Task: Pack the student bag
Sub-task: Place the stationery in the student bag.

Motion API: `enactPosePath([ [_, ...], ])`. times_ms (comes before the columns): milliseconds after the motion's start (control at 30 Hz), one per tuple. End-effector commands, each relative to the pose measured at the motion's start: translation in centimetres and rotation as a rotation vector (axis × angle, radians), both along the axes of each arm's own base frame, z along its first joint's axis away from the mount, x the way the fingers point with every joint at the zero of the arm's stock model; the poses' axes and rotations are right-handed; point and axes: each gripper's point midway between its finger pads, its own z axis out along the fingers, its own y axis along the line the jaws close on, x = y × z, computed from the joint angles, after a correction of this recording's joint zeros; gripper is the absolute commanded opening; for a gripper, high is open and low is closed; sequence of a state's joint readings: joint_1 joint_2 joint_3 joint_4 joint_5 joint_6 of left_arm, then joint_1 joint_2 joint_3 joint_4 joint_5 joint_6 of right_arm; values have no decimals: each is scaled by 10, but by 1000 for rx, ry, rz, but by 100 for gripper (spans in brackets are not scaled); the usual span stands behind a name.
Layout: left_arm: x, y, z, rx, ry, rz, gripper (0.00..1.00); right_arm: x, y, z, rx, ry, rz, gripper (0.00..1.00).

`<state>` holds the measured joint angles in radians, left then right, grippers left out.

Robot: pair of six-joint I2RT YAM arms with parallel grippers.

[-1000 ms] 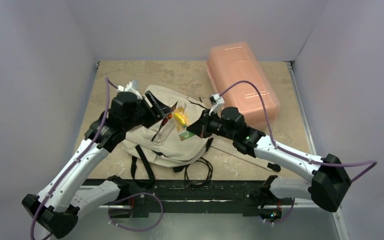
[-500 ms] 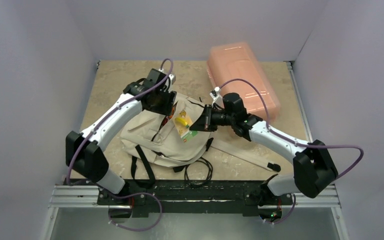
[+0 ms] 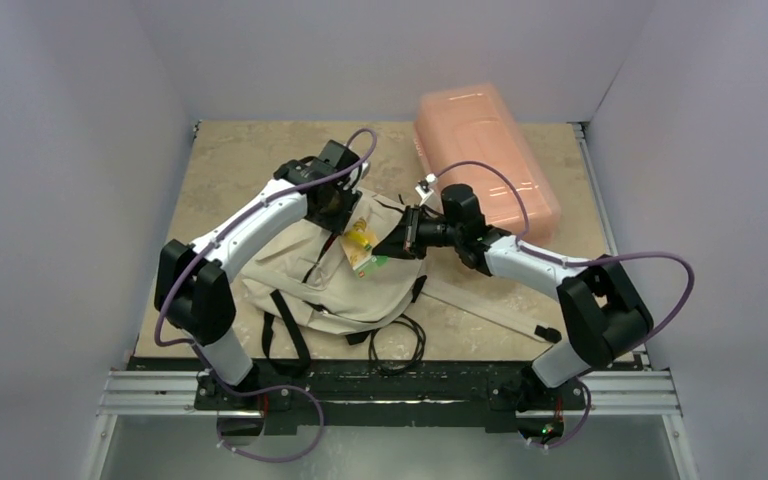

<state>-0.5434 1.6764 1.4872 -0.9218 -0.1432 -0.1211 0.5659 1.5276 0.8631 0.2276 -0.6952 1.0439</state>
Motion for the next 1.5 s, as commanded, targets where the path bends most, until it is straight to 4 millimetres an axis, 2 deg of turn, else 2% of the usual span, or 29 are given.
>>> enactPosePath([
  [0, 8, -2, 4, 35, -16, -24, 36, 9, 9, 21, 132, 15, -20, 0],
  [100, 8, -5, 3, 13, -22, -36, 29, 11, 11, 20, 166, 45, -38, 0],
  [167, 7, -7, 1, 8, -14, -42, 19, 14, 12, 18, 180, 62, -49, 0],
  [233, 7, -6, 2, 9, -17, -35, 3, 16, 13, 16, 182, 69, -61, 0],
  [267, 7, -5, 5, 7, -28, -29, 0, 18, 12, 14, 177, 74, -74, 0],
  [467, 2, -9, 21, -80, -105, -23, 0, 27, 17, -5, 198, 139, -107, 0],
  [700, -2, -4, 47, -144, -220, -8, 0, 37, 30, -11, 188, 139, -130, 0],
  [800, -4, -12, 51, -192, -222, -22, 0, 45, 49, -6, 217, 113, -112, 0],
  [900, -6, -15, 51, -207, -209, -34, 0, 56, 78, -2, 245, 92, -90, 0],
  [967, -6, -17, 51, -216, -208, -41, 0, 66, 100, -7, 236, 86, -92, 0],
  [1067, -7, -20, 51, -231, -202, -52, 0, 83, 120, -1, 248, 4, -131, 0],
  [1100, -8, -21, 51, -235, -199, -55, 0, 90, 125, 6, 249, -54, -137, 2],
  [1167, -9, -20, 50, -233, -199, -55, 0, 94, 128, 1, 178, -106, -127, 21],
  [1200, -9, -18, 49, -225, -199, -49, 0, 91, 124, -5, 144, -116, -126, 33],
  [1267, -10, -16, 47, -213, -191, -45, 0, 79, 108, 0, 124, -163, -138, 47],
  [1300, -10, -16, 47, -212, -187, -42, 0, 72, 100, 6, 114, -199, -136, 50],
  [1367, -10, -16, 47, -215, -184, -36, 0, 62, 86, -1, 30, -226, -121, 59],
  [1467, -11, -18, 47, -225, -167, -31, 0, 47, 67, 0, -37, -274, -87, 62],
])
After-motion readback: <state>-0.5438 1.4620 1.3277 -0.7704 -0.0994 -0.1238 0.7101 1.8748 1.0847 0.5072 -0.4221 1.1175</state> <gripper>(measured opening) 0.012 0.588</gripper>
